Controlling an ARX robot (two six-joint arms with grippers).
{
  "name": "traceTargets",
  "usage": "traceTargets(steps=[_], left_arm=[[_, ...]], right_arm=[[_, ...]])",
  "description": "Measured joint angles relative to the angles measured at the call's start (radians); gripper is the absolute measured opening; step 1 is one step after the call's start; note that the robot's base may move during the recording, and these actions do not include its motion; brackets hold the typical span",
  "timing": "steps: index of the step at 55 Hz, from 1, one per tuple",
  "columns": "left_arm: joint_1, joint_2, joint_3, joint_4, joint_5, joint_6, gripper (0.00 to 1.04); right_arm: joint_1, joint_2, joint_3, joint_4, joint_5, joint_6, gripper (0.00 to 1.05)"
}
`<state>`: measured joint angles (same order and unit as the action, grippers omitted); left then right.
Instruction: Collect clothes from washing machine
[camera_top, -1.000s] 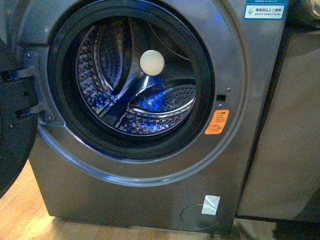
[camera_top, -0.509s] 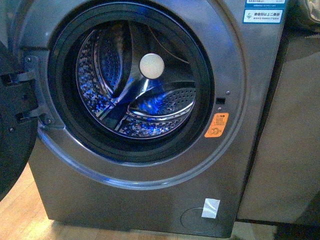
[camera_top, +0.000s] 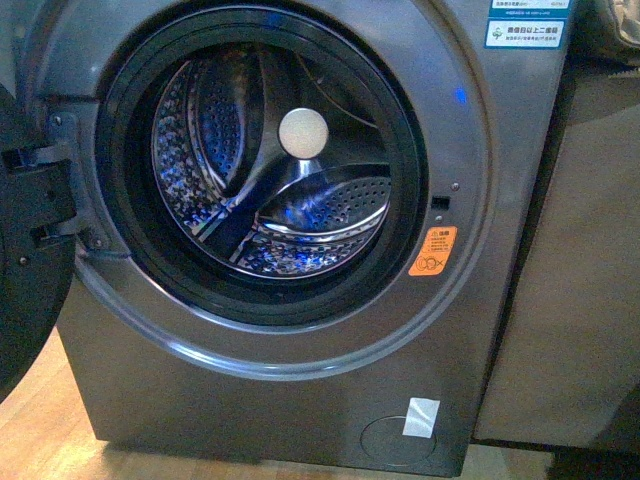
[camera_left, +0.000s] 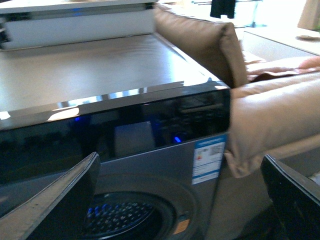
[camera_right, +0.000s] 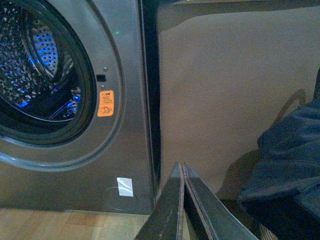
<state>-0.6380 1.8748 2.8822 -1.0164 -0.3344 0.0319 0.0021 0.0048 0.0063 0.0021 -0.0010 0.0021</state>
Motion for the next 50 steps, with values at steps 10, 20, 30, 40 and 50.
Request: traceTargets(steps=[10,20,30,40,50], left_arm=[[0.097,-0.083,0.018,-0.133,-0.166,-0.115,0.98],[0.149,-0.152,-0.113,-0.259,-0.264,-0.255,0.98],[0.190,-0.171,-0.220,-0.251,-0.228,-0.329,0.98],[0.235,-0.467,-0.751,0.293,-0.054,-0.154,0.77],[0.322,-0.929,-1.480,0.778,0.029,-0.065,0.46]], right_arm=[[0.000,0.000,0.000,0.000,0.000,0.000,0.02],[0.000,0.000,0.000,-0.001,0.000,0.000,0.02],[0.000,0.000,0.000,-0.001,0.000,0.000,0.02],[0.000,0.000,0.000,-0.001,0.000,0.000,0.02],[0.000,0.000,0.000,-0.001,0.000,0.000,0.02]])
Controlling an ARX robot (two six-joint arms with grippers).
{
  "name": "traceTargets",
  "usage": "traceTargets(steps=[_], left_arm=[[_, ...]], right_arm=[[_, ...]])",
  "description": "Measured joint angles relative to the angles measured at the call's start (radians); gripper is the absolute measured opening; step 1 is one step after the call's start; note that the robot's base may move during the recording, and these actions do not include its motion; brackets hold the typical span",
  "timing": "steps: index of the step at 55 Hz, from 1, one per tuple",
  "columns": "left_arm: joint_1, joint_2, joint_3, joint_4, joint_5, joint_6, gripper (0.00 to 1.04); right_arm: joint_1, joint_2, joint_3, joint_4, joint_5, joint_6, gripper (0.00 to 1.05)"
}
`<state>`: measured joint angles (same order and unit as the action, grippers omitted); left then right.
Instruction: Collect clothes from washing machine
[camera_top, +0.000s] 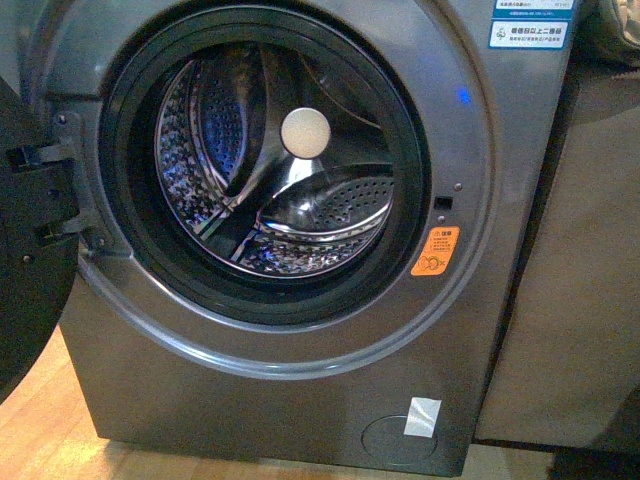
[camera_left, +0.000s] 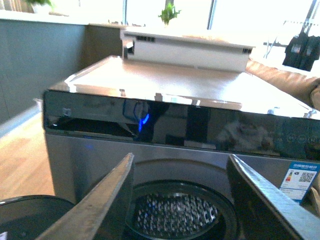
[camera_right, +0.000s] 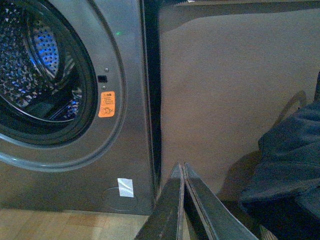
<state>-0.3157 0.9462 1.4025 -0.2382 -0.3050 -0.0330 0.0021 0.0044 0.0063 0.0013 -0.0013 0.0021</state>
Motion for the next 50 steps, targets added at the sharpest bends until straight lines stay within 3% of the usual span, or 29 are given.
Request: traceTargets(steps=[7,14,32,35,38,50], left_arm=[[0.066,-0.158,-0.410,0.164,0.058,0.015,0.23],[0.104,-0.197,-0.673,0.239,0.114,0.023,0.03],[0.204,-0.423,-1.037,0.394,0.202,0.026,0.04],[0.273,-0.458,-1.097,0.408,0.288,0.027,0.04],[0.303,-0.481,-1.126,0.418,0.297,0.026,0.04],[0.312,-0.568,-1.231,0.436,0.305,0.027,0.04]], right_arm=[[0.000,0.000,0.000,0.000,0.000,0.000,0.02],[0.000,0.000,0.000,0.000,0.000,0.000,0.02],[0.000,0.000,0.000,0.000,0.000,0.000,0.02],[0.000,0.000,0.000,0.000,0.000,0.000,0.02],[0.000,0.000,0.000,0.000,0.000,0.000,0.02],[0.000,0.000,0.000,0.000,0.000,0.000,0.02]])
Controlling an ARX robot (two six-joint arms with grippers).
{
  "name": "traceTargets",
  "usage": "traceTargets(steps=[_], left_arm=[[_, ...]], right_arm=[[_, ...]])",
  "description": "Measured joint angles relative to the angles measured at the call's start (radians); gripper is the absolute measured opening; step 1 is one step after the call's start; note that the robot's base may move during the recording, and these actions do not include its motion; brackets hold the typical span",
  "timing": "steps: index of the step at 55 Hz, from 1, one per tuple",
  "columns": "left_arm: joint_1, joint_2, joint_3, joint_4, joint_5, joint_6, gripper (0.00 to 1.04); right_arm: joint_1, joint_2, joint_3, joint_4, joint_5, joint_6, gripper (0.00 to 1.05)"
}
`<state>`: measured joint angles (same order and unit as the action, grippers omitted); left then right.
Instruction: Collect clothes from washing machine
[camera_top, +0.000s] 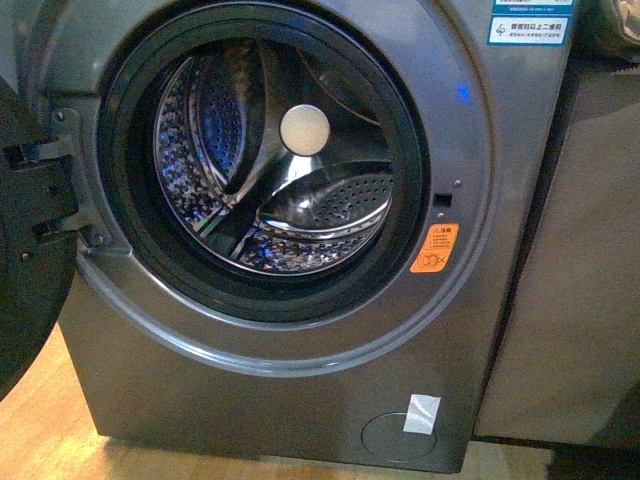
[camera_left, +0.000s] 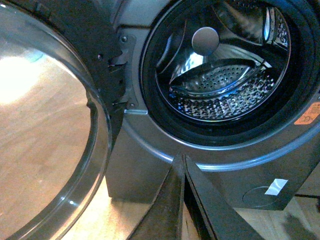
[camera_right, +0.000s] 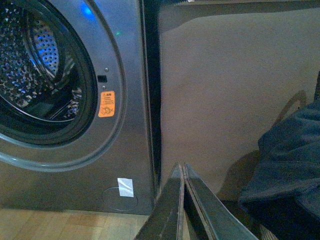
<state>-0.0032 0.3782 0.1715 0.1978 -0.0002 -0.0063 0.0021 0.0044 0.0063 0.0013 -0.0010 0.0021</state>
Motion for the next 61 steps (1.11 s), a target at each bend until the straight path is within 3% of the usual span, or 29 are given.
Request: traceTargets(steps=[35,43,55,61], left_arm=[[0.001,-0.187,-0.126,-0.049,0.000,0.000,0.04],[0.001,-0.349,-0.153,-0.194,0.002,0.000,0.04],[0.001,-0.373,-0.153,-0.196,-0.001,0.000,0.04],[0.001,-0.373,-0.153,-0.196,-0.001,0.000,0.21]], right_arm=[[0.000,0.000,0.000,0.000,0.000,0.000,0.02],[0.000,0.000,0.000,0.000,0.000,0.000,0.02],[0.000,0.000,0.000,-0.001,0.000,0.000,0.02],[0.000,0.000,0.000,-0.001,0.000,-0.001,0.03]])
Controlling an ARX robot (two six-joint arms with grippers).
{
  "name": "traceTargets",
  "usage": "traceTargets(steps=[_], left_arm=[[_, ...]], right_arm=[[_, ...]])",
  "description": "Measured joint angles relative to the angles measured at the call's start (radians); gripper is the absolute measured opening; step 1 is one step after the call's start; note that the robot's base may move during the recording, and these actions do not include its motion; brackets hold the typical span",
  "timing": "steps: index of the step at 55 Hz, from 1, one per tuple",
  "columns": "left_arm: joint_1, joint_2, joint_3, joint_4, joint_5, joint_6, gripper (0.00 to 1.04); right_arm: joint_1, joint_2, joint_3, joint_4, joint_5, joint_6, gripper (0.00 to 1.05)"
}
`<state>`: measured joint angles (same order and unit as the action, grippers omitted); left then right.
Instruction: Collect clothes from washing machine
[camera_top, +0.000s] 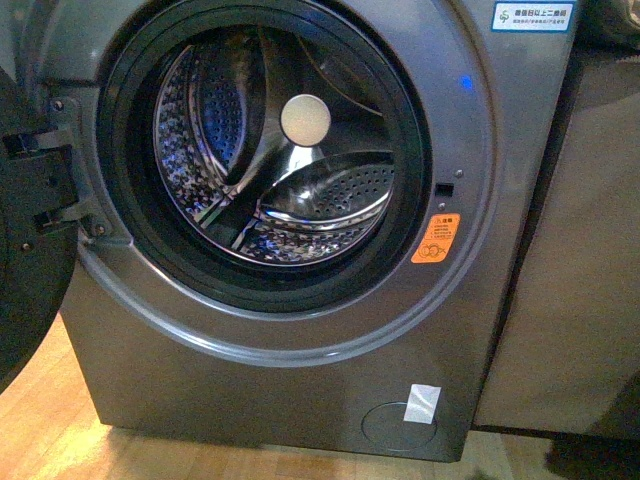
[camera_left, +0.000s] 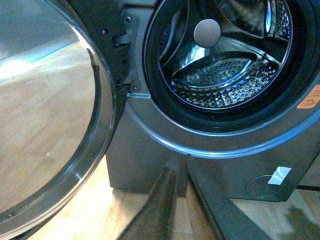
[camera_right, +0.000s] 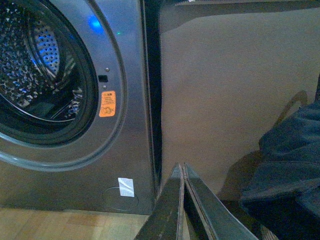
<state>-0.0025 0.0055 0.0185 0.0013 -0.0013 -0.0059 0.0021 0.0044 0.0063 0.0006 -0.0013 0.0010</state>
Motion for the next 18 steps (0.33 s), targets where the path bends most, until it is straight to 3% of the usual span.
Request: traceTargets(steps=[7,13,18], left_arm=[[0.000,0.000,0.000,0.000,0.000,0.000,0.43],[0.000,0.000,0.000,0.000,0.000,0.000,0.71],[0.000,0.000,0.000,0.000,0.000,0.000,0.88]], right_arm=[[0.000,0.000,0.000,0.000,0.000,0.000,0.23],[0.000,0.000,0.000,0.000,0.000,0.000,0.51],[0.000,0.000,0.000,0.000,0.000,0.000,0.67]])
